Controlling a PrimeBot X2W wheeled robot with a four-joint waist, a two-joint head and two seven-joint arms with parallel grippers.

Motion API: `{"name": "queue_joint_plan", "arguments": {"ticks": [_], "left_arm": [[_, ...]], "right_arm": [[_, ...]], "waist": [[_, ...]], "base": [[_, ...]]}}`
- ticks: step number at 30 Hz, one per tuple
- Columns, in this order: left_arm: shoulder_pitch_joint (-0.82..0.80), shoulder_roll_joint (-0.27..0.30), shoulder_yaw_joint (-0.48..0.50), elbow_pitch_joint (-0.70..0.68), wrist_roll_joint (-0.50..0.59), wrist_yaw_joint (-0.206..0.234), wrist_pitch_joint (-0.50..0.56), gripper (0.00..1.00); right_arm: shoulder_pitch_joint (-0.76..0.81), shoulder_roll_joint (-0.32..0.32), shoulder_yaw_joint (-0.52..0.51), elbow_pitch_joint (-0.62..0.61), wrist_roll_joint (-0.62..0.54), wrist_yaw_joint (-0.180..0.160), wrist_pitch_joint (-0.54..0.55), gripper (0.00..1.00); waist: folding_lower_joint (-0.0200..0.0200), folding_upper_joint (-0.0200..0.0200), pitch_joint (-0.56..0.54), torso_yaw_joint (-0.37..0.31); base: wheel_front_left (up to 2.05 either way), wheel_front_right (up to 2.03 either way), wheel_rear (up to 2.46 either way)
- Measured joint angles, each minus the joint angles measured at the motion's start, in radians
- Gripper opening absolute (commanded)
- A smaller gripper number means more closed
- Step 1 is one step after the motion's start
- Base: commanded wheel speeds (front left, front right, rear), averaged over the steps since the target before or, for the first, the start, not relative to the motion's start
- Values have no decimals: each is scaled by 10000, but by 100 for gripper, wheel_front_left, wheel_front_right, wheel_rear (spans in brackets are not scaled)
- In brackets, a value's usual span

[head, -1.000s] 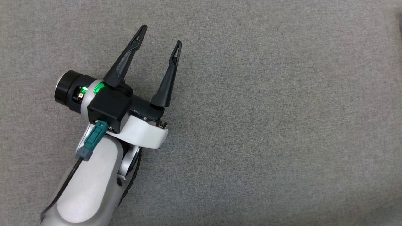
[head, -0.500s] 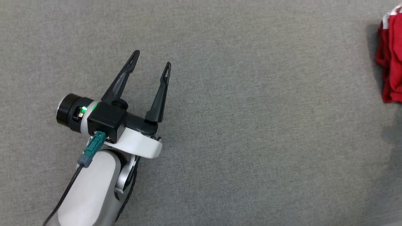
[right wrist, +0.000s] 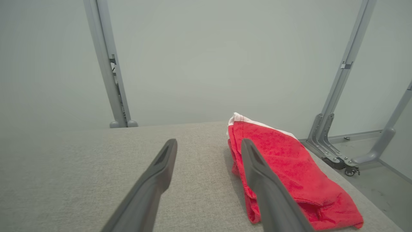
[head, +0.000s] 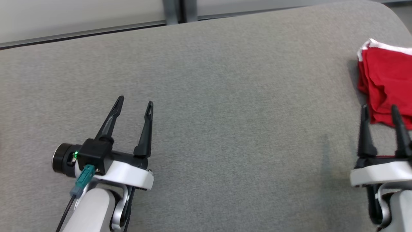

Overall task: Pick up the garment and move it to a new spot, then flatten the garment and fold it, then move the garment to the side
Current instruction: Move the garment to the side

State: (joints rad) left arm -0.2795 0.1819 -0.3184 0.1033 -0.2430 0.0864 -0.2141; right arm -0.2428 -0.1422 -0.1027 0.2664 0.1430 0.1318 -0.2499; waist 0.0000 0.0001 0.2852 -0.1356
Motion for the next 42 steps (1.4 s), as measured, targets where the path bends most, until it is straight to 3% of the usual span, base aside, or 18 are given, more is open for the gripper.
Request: {"name": "queue_joint_plan", "arguments": {"ticks": [11,18,29,42], "left_arm": [[1302,140,637,221,-416,573,-249,100],[2044,263,715,422,-673,543,-284,100],[2809,539,644,495,-832,472,-134,100],[3171,652,560,493,-920,562,42,100]], "right_arm": [[1439,662,610,-2034,-222,0,1020,100],[2321,811,506,-2543,-245,0,1448,100],[3635,886,477,-3173,-290,-2,2125,100],[3984,909,466,-3478,-297,-2,2500,100]], "waist": [[0,0,-1029,1317],[0,0,-1902,1814],[0,0,-3152,2063],[0,0,-3448,1982]], "base": [[0,0,0],[0,0,0],[0,0,0],[0,0,0]]}}
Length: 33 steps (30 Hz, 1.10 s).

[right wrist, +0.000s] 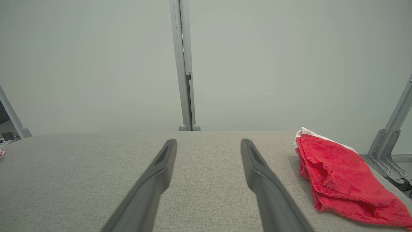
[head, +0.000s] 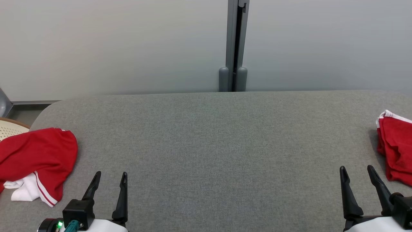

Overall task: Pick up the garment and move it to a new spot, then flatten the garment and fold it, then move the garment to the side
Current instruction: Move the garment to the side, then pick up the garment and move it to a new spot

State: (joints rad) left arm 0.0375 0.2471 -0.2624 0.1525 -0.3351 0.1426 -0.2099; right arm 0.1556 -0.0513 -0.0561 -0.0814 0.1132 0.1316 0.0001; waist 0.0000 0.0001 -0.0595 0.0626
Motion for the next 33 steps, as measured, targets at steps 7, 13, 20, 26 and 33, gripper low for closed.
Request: {"name": "queue_joint_plan", "arguments": {"ticks": [7,13,20,26,33], "left_arm": [[-5,15,-56,31,-8,27,40,100],[-100,-8,-128,90,-36,23,29,100],[-538,-17,-201,161,-59,-17,-29,100],[-1275,-226,-332,263,-63,-100,-113,100],[-1589,-366,-408,616,-109,-159,-192,100]], "right_arm": [[19,0,0,-25,8,0,12,100],[18,2,-75,-56,21,0,2,100],[55,6,-201,-261,48,0,17,100],[77,6,-4,-744,10,-6,245,100],[11,10,435,-1197,-8,-8,460,100]], "waist": [[0,0,17,-17],[0,-1,66,64],[0,0,132,527],[0,0,248,1601],[0,-1,327,3005]], "base": [[0,0,0],[0,0,0],[0,0,0],[0,0,0],[0,0,0]]}}
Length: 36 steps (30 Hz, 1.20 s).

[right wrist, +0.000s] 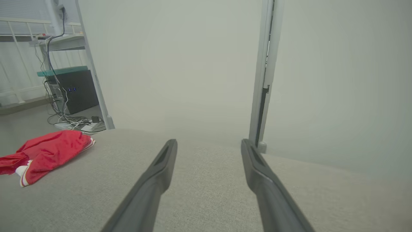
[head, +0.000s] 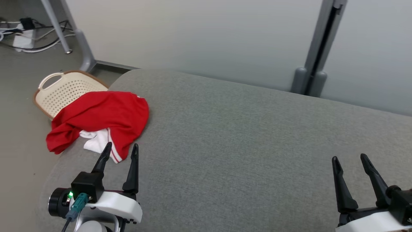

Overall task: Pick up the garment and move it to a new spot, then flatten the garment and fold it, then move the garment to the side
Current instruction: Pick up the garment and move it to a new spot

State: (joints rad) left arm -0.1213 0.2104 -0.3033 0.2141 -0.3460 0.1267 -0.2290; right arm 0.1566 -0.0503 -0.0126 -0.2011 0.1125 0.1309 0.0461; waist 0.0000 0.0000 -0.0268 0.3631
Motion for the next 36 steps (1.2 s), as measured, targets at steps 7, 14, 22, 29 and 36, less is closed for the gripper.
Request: {"name": "queue_joint_plan", "arguments": {"ticks": [7,14,22,29,36], "left_arm": [[-57,94,107,226,-132,-27,-48,100],[-48,215,372,186,-272,54,-140,100],[-37,209,389,174,-286,86,-184,100],[-168,113,276,322,-299,61,-213,100],[-1308,-290,282,1170,-523,-115,-224,100]], "right_arm": [[-54,0,180,-155,25,0,84,100],[-344,-2,347,-59,10,0,130,100],[-430,0,378,12,-10,0,163,100],[-535,0,332,-38,-21,0,251,100],[-835,-104,441,-570,-219,2,715,100]], "waist": [[0,0,76,1205],[0,0,285,1600],[0,0,327,1621],[0,0,481,1627],[0,0,1200,1478]], "base": [[0,0,0],[0,0,0],[0,0,0],[0,0,0],[0,0,0]]}}
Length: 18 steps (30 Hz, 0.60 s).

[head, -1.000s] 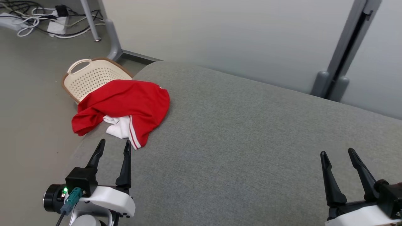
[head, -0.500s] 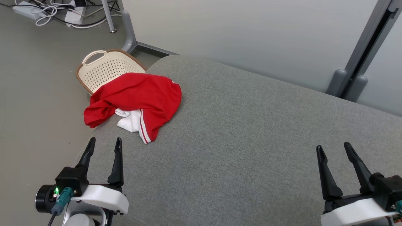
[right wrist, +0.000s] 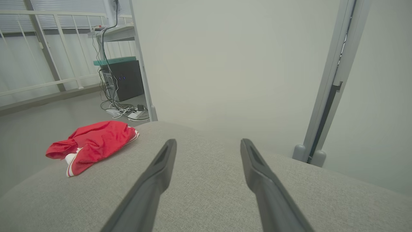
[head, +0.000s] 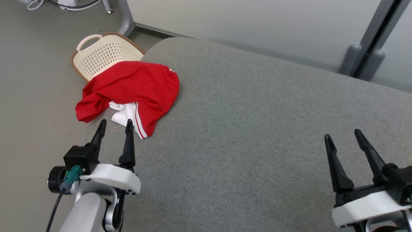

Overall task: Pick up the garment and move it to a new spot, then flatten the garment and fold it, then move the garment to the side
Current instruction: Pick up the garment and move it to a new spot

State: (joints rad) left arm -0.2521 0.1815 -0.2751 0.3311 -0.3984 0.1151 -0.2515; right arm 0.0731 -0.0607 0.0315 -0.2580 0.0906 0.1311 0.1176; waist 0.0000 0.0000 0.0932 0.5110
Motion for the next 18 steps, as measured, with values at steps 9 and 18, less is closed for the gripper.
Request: {"name": "queue_joint_plan", "arguments": {"ticks": [9,18], "left_arm": [[-2116,-512,602,3248,-834,-640,-75,100],[-3860,-669,1091,7294,-1509,-1402,-15,100]], "right_arm": [[-837,-577,2,-688,-123,-2,497,100],[-1376,-786,67,-692,-79,-2,495,100]], "waist": [[0,0,1798,-723],[0,0,3244,-1446]], "base": [[0,0,0],[0,0,0]]}}
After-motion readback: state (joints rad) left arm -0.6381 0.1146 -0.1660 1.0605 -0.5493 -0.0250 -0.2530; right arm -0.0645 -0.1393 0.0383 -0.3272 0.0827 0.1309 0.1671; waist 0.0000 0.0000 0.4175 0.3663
